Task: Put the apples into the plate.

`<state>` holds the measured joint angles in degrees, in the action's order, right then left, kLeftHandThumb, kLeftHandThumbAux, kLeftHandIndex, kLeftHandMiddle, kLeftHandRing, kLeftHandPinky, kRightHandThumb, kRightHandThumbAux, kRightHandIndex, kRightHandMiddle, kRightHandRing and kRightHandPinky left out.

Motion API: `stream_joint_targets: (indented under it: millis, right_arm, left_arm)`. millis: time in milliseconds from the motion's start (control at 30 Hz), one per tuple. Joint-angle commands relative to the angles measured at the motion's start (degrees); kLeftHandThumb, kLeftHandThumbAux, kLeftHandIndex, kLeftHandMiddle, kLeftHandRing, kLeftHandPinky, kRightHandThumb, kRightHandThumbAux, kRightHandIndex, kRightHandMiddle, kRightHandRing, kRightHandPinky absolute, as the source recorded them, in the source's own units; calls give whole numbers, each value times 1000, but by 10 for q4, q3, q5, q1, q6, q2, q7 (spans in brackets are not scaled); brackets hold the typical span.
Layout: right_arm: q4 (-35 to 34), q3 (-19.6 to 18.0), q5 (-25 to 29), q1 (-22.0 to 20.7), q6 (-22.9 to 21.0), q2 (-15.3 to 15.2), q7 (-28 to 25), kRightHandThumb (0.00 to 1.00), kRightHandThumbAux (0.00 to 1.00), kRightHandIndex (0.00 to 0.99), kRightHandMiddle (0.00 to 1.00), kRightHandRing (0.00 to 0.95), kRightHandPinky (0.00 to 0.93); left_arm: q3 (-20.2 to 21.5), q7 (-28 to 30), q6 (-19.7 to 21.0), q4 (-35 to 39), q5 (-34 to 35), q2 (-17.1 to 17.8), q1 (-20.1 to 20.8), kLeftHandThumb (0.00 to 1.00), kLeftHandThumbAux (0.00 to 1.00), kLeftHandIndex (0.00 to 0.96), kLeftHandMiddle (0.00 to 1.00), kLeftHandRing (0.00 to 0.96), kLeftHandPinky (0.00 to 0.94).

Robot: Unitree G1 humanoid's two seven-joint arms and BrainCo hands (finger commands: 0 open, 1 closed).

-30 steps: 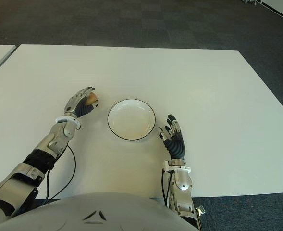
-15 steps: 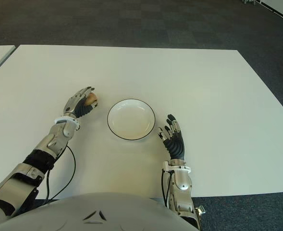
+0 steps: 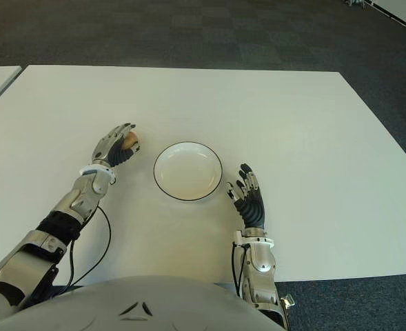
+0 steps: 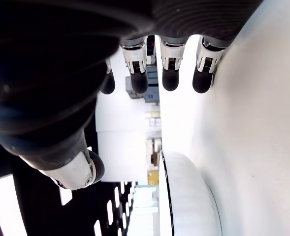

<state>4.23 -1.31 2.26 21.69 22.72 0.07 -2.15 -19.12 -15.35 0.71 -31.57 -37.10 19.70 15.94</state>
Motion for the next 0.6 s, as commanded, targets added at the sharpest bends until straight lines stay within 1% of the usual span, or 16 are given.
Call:
stream_joint_targets:
  millis: [33,367,600]
  right_arm:
    - [9,0,4,-6,8,4,-3,417,730,0,35,35,94]
    - [15,-1,5,-10,16,6,-5,414,751,0,37,37,105]
    - [18,1,1,-12,21,5,-4,399,758,0,40,42,109]
  left_arm:
    - [-4,13,19,-17,-2,0,-8,645,472,26,64,76,158]
    - [-6,13,19,-31,-1,-2,-1,652,483,27,62,74,162]
    - [-8,12,19,-48,-1,-4,7,639,468,16,58,72,158]
